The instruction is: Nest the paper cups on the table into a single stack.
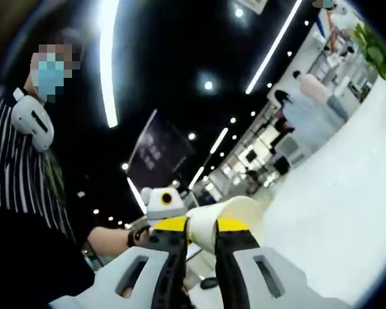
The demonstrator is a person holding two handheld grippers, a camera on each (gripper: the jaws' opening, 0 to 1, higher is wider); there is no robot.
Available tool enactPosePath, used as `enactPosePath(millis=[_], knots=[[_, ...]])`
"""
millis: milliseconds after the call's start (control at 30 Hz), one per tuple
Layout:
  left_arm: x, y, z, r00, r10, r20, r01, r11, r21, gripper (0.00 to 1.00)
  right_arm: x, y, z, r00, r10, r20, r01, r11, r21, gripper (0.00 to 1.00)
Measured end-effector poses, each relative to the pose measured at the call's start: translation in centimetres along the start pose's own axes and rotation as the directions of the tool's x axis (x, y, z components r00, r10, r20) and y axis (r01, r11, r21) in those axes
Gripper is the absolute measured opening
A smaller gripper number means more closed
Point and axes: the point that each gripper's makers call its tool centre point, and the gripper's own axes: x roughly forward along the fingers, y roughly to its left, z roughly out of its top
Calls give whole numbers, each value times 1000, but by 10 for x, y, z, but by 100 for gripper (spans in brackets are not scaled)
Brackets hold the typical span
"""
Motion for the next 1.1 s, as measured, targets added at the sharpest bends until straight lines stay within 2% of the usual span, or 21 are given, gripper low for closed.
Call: enactPosePath(millis=[267, 400, 667, 967, 1100], knots=[[1, -1, -1, 1000, -12, 6, 12, 1000, -11, 35, -4, 0, 2, 1000, 14, 2, -14, 1000, 25, 6], [1, -2, -4, 1000, -17, -1, 17, 1000, -7, 35, -4, 1, 2, 1000, 29, -6, -29, 1000, 5, 1], [-1, -7, -5, 999, -40, 12, 40, 999, 0, 35, -4, 11, 2, 995, 90, -34, -88, 995, 36, 0], [-3, -3, -7, 999, -20, 29, 18, 999, 37, 34, 0, 16, 0, 993, 97, -73, -98, 995, -14, 0], [-4, -4, -12, 1000, -10, 29, 8, 996, 84, 32, 2, 20, 0, 991, 96, -91, -98, 995, -24, 0]])
